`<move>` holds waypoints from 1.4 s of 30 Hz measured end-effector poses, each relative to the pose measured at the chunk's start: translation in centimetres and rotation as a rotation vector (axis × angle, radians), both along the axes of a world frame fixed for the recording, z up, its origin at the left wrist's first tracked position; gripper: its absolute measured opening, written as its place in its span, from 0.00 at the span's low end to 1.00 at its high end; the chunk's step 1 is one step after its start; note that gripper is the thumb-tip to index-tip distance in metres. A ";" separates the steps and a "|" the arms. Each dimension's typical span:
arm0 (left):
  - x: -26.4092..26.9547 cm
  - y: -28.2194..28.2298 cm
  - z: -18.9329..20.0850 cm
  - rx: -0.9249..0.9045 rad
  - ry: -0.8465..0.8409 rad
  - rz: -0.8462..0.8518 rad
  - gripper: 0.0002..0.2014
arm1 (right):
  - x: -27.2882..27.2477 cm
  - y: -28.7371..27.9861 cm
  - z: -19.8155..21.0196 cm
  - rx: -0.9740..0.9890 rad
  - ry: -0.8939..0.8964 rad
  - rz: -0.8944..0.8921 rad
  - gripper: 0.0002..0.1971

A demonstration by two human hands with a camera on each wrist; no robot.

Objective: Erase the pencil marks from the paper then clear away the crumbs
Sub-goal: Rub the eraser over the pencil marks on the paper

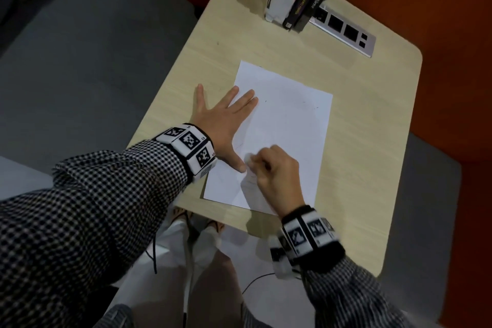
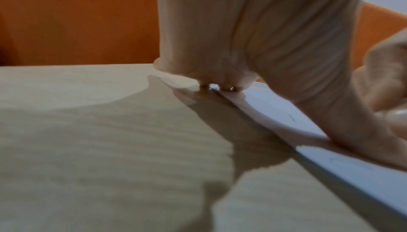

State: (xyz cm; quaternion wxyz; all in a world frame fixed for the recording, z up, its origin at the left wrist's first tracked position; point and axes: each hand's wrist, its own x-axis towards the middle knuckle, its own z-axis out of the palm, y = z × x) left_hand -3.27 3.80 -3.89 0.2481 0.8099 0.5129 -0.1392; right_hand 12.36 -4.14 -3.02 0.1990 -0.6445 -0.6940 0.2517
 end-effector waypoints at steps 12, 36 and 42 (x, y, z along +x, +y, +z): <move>0.1 0.0 0.0 0.005 0.002 0.002 0.73 | 0.1 0.8 0.4 -0.051 0.021 -0.001 0.08; 0.3 0.0 -0.2 0.014 -0.008 -0.004 0.74 | -1.3 4.6 0.5 -0.027 -0.039 0.017 0.07; 0.2 0.1 -0.1 0.009 0.013 0.004 0.74 | -0.4 2.0 0.4 -0.019 -0.051 0.019 0.08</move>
